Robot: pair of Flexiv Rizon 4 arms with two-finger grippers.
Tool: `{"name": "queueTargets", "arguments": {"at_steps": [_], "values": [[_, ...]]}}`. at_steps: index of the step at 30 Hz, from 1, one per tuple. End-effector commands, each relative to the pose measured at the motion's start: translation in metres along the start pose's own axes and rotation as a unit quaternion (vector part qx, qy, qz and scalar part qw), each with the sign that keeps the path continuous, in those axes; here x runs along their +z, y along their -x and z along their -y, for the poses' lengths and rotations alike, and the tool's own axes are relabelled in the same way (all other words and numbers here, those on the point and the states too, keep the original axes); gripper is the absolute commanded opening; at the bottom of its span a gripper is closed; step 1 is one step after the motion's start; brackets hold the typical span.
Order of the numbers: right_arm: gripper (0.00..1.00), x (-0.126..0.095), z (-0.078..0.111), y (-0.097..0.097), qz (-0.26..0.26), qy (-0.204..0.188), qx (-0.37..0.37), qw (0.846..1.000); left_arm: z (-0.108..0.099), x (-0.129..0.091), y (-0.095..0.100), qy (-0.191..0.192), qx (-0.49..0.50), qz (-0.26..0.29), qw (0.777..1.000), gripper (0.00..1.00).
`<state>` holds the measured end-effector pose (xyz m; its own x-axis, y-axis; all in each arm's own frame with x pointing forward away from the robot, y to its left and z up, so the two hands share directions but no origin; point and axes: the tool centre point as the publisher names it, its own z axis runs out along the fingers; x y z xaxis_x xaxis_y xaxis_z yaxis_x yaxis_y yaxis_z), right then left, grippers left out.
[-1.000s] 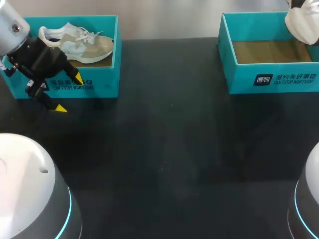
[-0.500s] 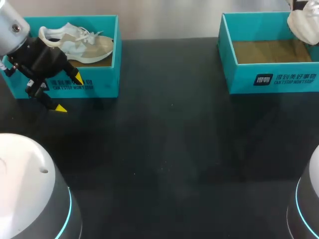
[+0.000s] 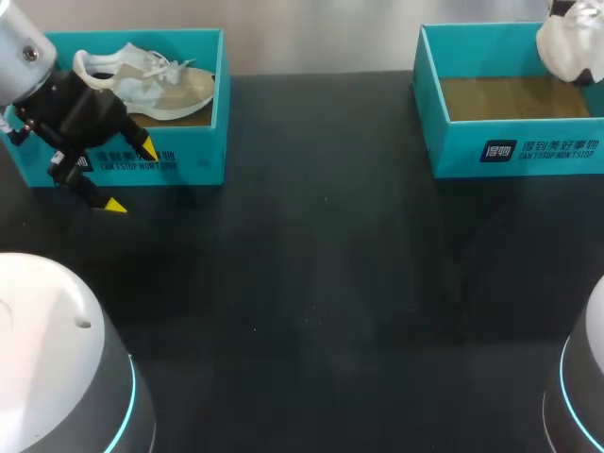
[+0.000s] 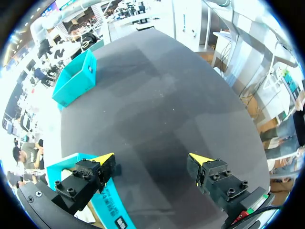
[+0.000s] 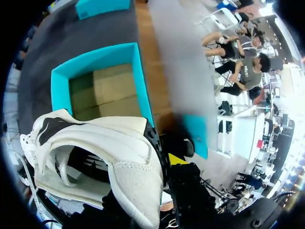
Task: Take the shoe out of the shoebox, open the shoe tongue, remove and reinsert the insole, then place the shoe into the shoebox
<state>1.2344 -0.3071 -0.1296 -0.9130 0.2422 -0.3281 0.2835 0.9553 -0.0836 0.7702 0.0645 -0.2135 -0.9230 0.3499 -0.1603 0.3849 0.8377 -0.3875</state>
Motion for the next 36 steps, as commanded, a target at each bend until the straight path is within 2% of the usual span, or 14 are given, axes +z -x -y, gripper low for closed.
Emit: {"name": "queueTargets", "arguments": {"at_steps": [1,6,11,13,31,36], "values": [[0.0,0.009,0.009,-0.002,-0.009,-0.036,0.138,0.99,0.0,-0.001,-0.001,0.001,0.0,0.0,1.0,1.0],[0.0,0.01,0.021,-0.008,-0.012,-0.061,0.221,0.973,0.0,-0.001,-0.001,0.001,0.0,0.0,1.0,1.0],[0.0,0.012,0.032,-0.017,-0.022,-0.101,0.293,0.95,0.0,-0.001,-0.001,0.001,0.0,0.0,1.0,1.0],[0.0,0.015,0.04,-0.026,-0.04,-0.122,0.342,0.931,0.0,-0.001,-0.001,0.001,0.0,0.0,1.0,1.0],[0.0,0.015,0.04,-0.026,-0.04,-0.122,0.342,0.931,0.0,-0.001,-0.001,0.001,0.0,0.0,1.0,1.0],[0.0,0.024,0.063,-0.042,-0.04,-0.118,0.428,0.895,0.0,-0.001,-0.001,0.001,0.0,0.0,1.0,1.0]]}}
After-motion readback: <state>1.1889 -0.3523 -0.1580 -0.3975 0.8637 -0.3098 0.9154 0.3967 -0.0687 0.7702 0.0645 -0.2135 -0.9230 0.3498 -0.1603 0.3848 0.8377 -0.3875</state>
